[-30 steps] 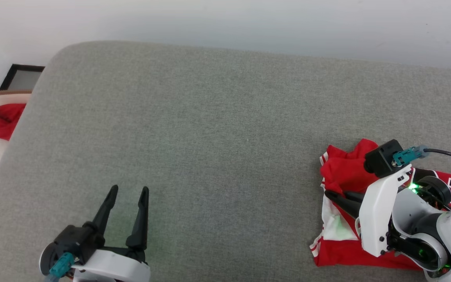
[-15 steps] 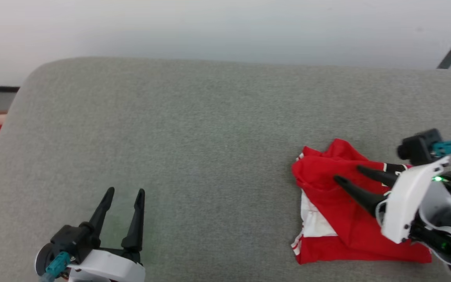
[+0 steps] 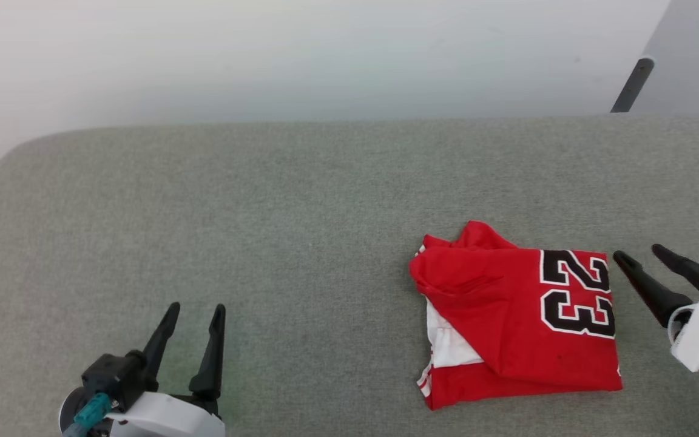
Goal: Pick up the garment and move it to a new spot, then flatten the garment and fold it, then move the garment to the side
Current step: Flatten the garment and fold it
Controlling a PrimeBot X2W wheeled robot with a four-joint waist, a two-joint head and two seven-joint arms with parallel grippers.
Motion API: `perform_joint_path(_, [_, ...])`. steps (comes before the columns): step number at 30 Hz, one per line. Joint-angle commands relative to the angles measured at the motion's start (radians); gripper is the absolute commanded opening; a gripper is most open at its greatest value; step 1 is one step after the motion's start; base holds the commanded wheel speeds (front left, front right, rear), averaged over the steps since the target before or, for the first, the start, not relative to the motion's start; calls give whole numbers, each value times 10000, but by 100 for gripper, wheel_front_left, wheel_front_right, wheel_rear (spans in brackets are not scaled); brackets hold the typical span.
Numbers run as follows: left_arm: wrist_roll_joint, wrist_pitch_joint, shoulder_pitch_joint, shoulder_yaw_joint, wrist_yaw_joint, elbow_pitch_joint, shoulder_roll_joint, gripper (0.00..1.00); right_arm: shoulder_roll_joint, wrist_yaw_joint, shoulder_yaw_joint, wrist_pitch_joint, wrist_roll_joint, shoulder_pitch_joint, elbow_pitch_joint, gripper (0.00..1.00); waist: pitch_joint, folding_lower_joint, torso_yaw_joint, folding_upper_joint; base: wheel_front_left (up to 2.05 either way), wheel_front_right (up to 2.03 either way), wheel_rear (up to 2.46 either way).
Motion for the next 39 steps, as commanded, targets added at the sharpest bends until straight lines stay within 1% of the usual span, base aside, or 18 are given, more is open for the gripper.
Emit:
perform_joint_path(1, [-119,5,1,6,-22,111,41,100,-55,-8,-111,-444,-109,182,174,100,-215,0,-192,-1,0,0,0])
perform_joint_path(8, [-237,5,149,165,-22,489,-85,100,97,-8,-636,-2352,-422,615,912,100,-682,0,-392,-1,0,0,0])
perform_joint_path(12, [-234,5,353,255,-22,571,-133,100,303,-8,-927,-3500,-631,922,1208,100,-979,0,-450,-1,0,0,0])
perform_joint_path(15, [-227,4,527,362,-22,512,-154,100,467,-8,-1144,-4217,-845,1138,1323,100,-1164,0,-456,-1,0,0,0])
perform_joint_path(20, [-134,4,888,598,114,303,-108,100,798,-8,-1390,-5112,-1201,1561,1324,100,-1378,0,-379,-1,0,0,0])
perform_joint_path(24, [-15,4,1129,651,174,58,-18,100,1134,-8,-1581,-5569,-1561,1991,1214,100,-1497,0,-240,-1,0,0,0])
perform_joint_path(29, [59,5,1348,680,241,-248,42,100,1609,-8,-1776,-5846,-2009,2482,919,100,-1569,0,-103,-1,0,0,0])
perform_joint_path(36, [161,4,1684,814,290,-747,-65,100,2306,-8,-2020,-5897,-2616,3009,381,100,-1666,0,-1,-1,0,0,0])
perform_joint_path(39, [231,4,1922,890,323,-976,-117,100,2507,-8,-2161,-5841,-2851,3207,148,100,-1709,0,30,-1,0,0,0])
